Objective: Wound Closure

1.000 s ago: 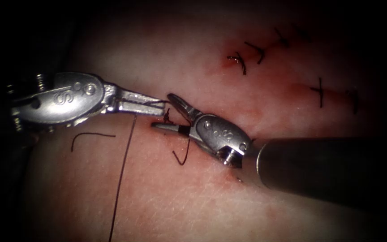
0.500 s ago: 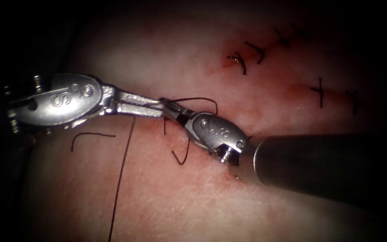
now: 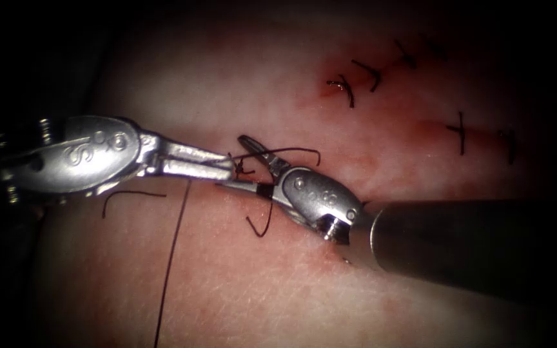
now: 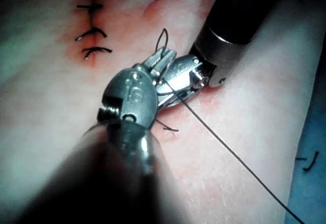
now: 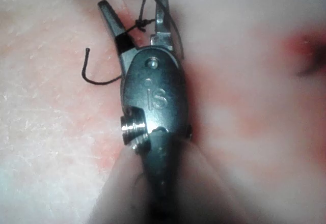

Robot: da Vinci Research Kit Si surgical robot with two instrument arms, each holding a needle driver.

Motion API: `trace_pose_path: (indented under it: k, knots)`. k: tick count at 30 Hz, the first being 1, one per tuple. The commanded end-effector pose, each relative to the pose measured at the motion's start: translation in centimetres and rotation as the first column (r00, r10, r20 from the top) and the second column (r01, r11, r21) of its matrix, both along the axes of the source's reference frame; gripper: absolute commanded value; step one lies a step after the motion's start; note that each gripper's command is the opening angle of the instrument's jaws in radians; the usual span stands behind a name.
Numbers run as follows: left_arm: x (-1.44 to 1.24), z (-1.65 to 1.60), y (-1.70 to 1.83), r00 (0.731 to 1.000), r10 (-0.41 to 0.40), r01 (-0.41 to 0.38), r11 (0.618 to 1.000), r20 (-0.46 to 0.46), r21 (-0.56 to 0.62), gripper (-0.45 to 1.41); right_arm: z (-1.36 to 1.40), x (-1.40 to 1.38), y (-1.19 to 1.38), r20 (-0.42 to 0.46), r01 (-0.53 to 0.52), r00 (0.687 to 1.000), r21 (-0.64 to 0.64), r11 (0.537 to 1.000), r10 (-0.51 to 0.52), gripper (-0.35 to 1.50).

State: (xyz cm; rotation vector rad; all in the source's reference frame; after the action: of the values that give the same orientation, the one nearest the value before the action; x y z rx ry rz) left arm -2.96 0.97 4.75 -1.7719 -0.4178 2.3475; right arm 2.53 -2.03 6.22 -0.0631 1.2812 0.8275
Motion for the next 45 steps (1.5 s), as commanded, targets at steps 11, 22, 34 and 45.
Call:
trace_pose_path:
  k: [11,22,34,45]
  knots:
    - [-1.08,0.4,0.25,0.998,-0.009,0.009,1.0,0.062,-0.007,-0.45,-0.3,-1.96,-0.08,0.116,-0.109,0.987,-0.066,0.992,0.116,1.0]
    - [-2.05,1.23,0.85,0.997,-0.026,0.026,1.0,0.067,-0.007,-0.45,-0.55,-2.53,-0.38,0.184,-0.176,0.964,-0.094,0.98,0.191,0.83]
    - [-3.1,2.7,1.91,0.994,-0.087,0.089,0.996,0.058,-0.023,-0.45,-0.51,-2.46,-0.71,0.19,-0.236,0.95,-0.085,0.968,0.248,1.0]
    - [-3.37,3.85,2.09,0.999,-0.034,0.037,0.996,-0.038,0.079,-0.45,-0.47,-2.27,-0.79,0.191,-0.247,0.947,-0.078,0.966,0.257,1.06]
